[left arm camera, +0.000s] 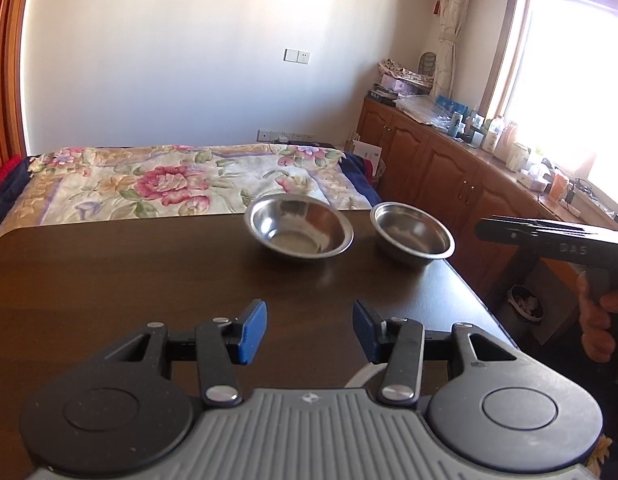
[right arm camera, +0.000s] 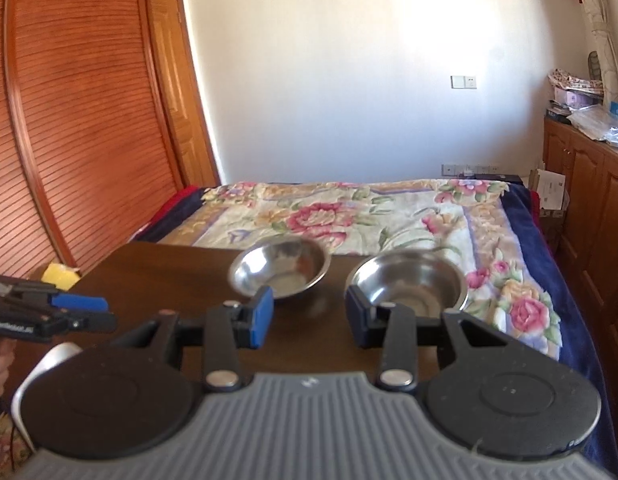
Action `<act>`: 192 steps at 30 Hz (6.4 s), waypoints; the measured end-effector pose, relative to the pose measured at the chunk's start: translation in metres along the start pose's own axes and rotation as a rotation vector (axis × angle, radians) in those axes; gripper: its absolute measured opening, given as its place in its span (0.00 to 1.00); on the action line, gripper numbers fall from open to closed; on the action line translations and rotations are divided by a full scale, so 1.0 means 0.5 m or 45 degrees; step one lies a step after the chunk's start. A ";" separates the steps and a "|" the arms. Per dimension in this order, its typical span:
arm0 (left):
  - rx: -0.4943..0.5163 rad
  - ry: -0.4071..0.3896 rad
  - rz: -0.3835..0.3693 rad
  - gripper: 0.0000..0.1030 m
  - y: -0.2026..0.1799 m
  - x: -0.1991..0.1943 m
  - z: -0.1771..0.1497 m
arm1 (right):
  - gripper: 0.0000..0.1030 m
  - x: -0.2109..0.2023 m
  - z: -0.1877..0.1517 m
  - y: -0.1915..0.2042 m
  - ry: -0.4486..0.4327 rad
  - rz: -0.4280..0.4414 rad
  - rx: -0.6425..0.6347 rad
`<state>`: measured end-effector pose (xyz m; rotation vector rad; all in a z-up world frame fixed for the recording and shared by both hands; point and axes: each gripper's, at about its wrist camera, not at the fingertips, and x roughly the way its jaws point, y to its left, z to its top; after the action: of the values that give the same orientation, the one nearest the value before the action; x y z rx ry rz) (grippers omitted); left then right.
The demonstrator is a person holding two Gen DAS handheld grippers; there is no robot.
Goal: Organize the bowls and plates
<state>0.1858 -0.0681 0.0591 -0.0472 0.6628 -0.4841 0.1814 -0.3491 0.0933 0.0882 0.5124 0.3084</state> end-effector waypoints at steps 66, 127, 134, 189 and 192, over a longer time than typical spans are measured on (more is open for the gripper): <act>-0.424 0.206 0.038 0.22 0.140 0.326 0.121 | 0.34 0.382 0.072 0.006 0.468 0.085 -0.049; 0.030 0.120 -0.066 0.19 -0.063 -0.072 -0.112 | 0.15 -0.029 -0.075 0.108 0.389 0.163 0.004; 0.129 0.155 -0.013 0.21 -0.084 -0.052 -0.155 | 0.15 -0.038 -0.107 0.122 0.426 0.152 -0.032; 0.149 0.062 -0.021 0.30 -0.089 -0.057 -0.098 | 0.25 -0.059 -0.080 0.163 0.342 0.042 -0.471; 0.164 0.048 -0.009 0.35 -0.104 -0.041 -0.070 | 0.27 -0.061 -0.058 0.134 0.271 0.021 -0.423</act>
<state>0.1291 -0.1013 0.0534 0.0813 0.6675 -0.5349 0.1237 -0.2946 0.0931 -0.2652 0.6643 0.4180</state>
